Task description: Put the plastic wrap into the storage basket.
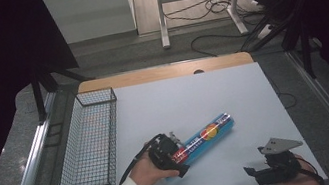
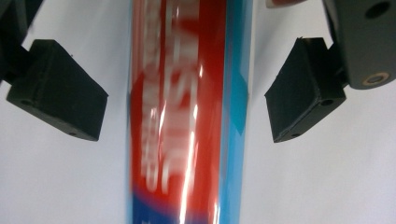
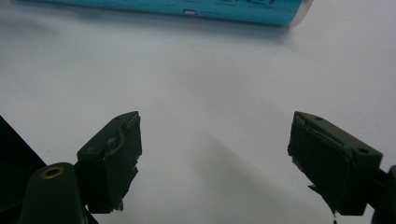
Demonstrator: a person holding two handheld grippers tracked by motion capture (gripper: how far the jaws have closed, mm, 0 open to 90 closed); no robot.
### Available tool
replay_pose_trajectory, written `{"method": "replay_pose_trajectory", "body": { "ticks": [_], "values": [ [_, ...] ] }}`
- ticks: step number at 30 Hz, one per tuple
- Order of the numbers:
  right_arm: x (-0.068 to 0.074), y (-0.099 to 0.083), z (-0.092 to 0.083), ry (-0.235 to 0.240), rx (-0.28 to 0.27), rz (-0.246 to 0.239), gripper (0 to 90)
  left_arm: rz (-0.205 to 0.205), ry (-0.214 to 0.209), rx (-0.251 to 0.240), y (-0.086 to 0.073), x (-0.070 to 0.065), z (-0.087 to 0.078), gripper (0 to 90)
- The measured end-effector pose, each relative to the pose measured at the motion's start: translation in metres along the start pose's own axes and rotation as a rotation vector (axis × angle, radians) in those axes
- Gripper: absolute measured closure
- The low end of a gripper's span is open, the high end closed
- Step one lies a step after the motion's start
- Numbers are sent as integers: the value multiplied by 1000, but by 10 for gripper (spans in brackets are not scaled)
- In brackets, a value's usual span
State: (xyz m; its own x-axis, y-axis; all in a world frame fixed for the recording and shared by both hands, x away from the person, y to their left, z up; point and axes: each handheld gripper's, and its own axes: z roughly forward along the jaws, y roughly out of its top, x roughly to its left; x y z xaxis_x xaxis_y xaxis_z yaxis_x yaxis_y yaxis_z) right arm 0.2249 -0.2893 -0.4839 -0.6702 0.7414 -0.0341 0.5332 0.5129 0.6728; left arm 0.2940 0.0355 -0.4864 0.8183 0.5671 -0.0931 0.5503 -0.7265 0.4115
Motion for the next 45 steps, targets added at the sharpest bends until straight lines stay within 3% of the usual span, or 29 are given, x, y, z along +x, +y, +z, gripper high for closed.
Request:
{"method": "replay_pose_trajectory", "body": {
  "ticks": [1, 5, 12, 19, 29, 39, 43, 45],
  "values": [
    [0, 0, 0, 0, 0, 0, 179, 6, -11, 10, 18, 0, 6, 121],
    [-1, -1, -1, 1, 1, 5, 179, 6, -35, 14, 45, -1, 16, 99],
    [-2, -3, -2, -2, 2, 6, 179, 24, -41, 50, 74, -1, 33, 110],
    [-2, -3, -2, -3, 2, 4, 179, -7, -45, 91, 84, 7, 47, 181],
    [-2, -3, -1, -1, 3, 5, 179, -4, -76, 137, 88, 9, 53, 310],
    [-3, -3, -2, -7, 5, 0, 179, -5, -111, 173, 93, 14, 53, 319],
    [-3, -3, -2, -8, 5, 0, 179, -29, -131, 162, 94, 21, 44, 319],
    [-3, -3, -2, -9, 4, 1, 179, -33, -135, 140, 96, 25, 27, 319]
  ]
}}
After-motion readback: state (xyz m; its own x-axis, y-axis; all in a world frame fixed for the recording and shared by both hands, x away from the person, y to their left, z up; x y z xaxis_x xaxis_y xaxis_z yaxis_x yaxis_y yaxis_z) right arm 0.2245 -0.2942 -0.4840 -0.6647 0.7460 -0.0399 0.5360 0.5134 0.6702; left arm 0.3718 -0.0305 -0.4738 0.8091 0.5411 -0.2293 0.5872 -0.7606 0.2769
